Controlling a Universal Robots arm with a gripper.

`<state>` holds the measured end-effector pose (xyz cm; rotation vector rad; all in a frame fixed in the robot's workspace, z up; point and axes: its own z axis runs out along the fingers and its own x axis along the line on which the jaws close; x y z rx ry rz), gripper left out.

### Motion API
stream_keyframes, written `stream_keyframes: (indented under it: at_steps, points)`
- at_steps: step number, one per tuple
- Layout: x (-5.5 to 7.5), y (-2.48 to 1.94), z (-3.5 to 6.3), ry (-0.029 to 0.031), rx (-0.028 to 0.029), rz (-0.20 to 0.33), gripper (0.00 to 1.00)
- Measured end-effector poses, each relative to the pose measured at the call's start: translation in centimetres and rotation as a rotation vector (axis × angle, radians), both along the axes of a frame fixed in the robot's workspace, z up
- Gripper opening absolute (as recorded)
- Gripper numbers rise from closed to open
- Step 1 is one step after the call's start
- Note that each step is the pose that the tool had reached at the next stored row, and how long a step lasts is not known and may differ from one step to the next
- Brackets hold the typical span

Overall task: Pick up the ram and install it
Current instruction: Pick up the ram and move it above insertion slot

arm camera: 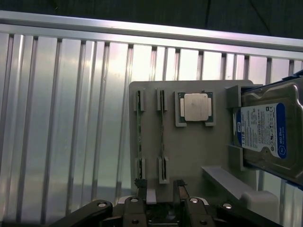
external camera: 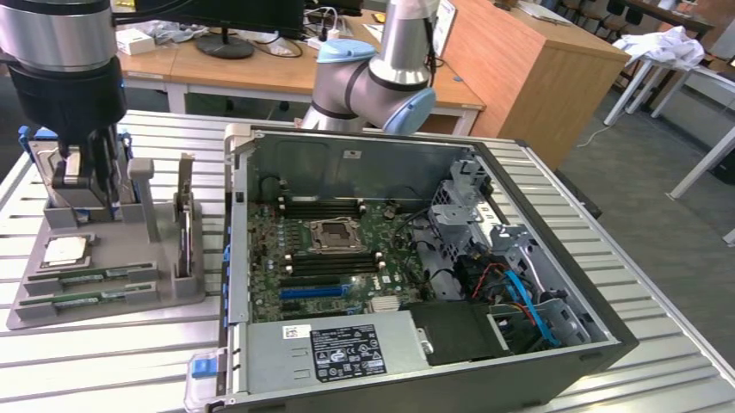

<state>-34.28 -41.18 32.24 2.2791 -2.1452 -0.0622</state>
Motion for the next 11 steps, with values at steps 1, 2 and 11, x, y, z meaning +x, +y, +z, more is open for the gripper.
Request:
stream_keyframes:
  at_steps: [1, 2, 11]
  points:
    - [-0.02, 0.00, -0.04, 0.0000, 0.0000, 0.000, 0.36]
    - [-0.03, -0.01, -0.09, -0.0001, 0.0000, 0.000, 0.36]
    - [-0.21, -0.08, -0.48, -0.0001, 0.0000, 0.000, 0.36]
